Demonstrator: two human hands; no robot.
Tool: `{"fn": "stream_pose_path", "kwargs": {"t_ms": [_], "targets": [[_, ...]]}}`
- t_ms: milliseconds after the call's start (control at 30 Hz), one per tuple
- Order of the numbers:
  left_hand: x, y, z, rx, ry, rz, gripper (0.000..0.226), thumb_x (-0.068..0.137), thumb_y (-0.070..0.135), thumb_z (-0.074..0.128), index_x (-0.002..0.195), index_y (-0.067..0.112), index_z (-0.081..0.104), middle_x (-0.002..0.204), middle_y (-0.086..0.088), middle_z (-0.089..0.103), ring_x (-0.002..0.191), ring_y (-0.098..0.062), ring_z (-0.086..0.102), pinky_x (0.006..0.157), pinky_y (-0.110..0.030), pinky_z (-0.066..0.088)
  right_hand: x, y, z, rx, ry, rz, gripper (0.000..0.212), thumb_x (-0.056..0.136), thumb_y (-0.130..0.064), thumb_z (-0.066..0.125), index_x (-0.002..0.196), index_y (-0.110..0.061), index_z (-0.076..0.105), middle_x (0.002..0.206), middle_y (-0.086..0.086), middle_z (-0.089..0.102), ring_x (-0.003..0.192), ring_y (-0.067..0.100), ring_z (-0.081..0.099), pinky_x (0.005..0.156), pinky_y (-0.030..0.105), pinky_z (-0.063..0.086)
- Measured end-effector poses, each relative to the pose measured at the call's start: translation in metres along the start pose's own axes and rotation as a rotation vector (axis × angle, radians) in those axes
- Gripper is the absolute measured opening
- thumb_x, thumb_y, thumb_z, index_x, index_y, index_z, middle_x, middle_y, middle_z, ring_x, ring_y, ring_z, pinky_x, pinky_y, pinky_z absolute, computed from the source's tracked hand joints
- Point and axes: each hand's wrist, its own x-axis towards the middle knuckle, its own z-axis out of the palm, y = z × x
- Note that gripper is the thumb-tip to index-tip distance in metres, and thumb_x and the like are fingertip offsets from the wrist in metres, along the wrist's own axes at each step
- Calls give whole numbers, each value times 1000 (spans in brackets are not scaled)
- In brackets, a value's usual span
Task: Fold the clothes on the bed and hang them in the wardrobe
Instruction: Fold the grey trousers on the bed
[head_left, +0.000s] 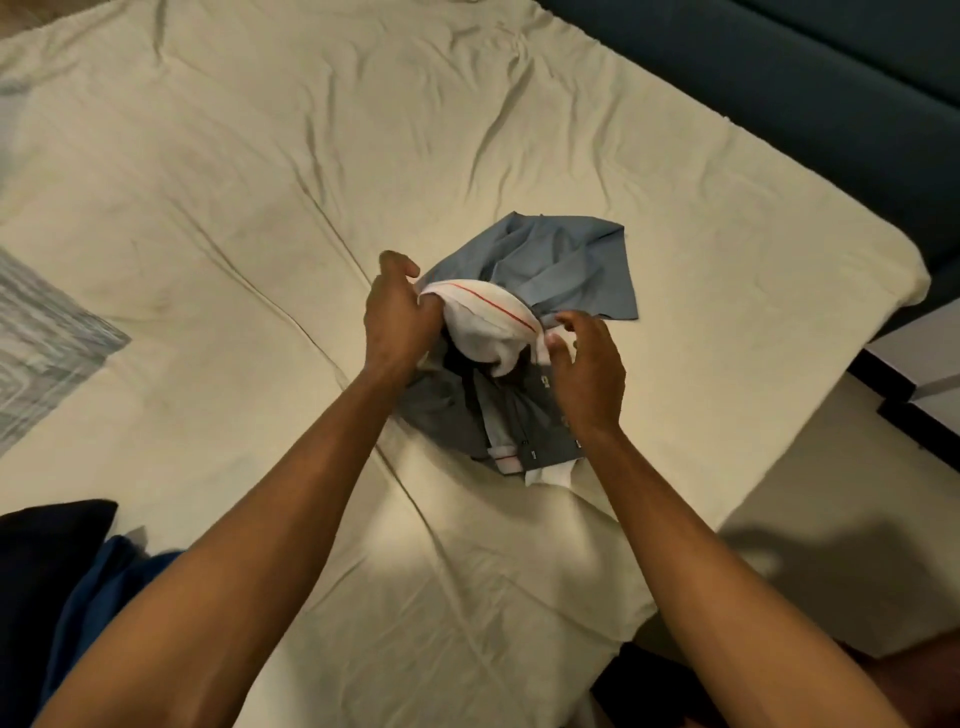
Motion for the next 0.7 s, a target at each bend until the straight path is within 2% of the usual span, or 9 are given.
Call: {"fn": "stream_pose_path", "kwargs": {"t_ms": [100,200,300,367,433,500,567,633,700], "targets": [[9,0,-18,-172,-66,-265,26,90,26,56,115,19,53,99,-3,61,84,-19,59,74,-33,51,-27,20,21,21,-259,315,65,89,-37,70,142,-16,39,140,14,48,123,33,51,94,41,46],[10,-11,-31,-183,-141,-352,25,80,37,62,94,15,62,94,-3,67,85,-24,63,77,-35,52,-73,50,43,-152,-475,480,83,81,-45,75,145,-16,32,143,16,42,128,39,44,96,53,45],[5,-23,-40,-259,-185,-439,22,81,37,65,88,16,65,84,-8,64,75,-24,59,69,-34,43,-99,64,56,-459,-507,291,90,82,-44,74,151,-14,26,149,15,34,132,36,36,95,51,46],[1,-30,-45,-366,-171,-509,16,87,28,65,90,13,67,84,-7,70,73,-24,64,69,-32,49,-99,70,58,-536,-474,215,91,81,-44,74,152,-15,24,149,15,31,130,37,36,92,50,46],[-4,-33,-53,-490,-156,-565,9,89,19,64,85,13,69,73,-3,72,64,-21,68,64,-30,56,-93,78,55,-521,-450,254,86,80,-43,74,150,-17,30,146,13,33,126,37,36,90,50,45],[-7,-37,-65,-549,-163,-586,7,85,13,62,84,11,68,73,-5,72,63,-23,69,59,-28,58,-87,88,49,-474,-437,272,70,84,-37,71,142,-14,40,141,13,40,121,39,40,87,50,45],[-8,-38,-81,-639,-254,-585,13,80,13,57,88,9,66,85,-9,69,77,-28,67,71,-31,56,-75,94,40,-376,-372,236,39,88,-23,63,123,-7,55,123,18,55,110,42,51,81,46,46],[-10,-35,-97,-819,-362,-581,22,76,19,52,91,7,63,92,-11,68,85,-29,65,85,-35,52,-57,91,28,-108,-257,372,19,89,-15,62,105,-6,61,106,19,65,100,41,60,79,43,48],[-13,-32,-111,-956,-410,-560,36,73,27,52,95,2,67,99,-13,70,92,-30,66,91,-37,52,-34,77,10,396,-135,654,11,87,-10,68,97,-9,63,101,19,65,93,37,63,78,43,55]]}}
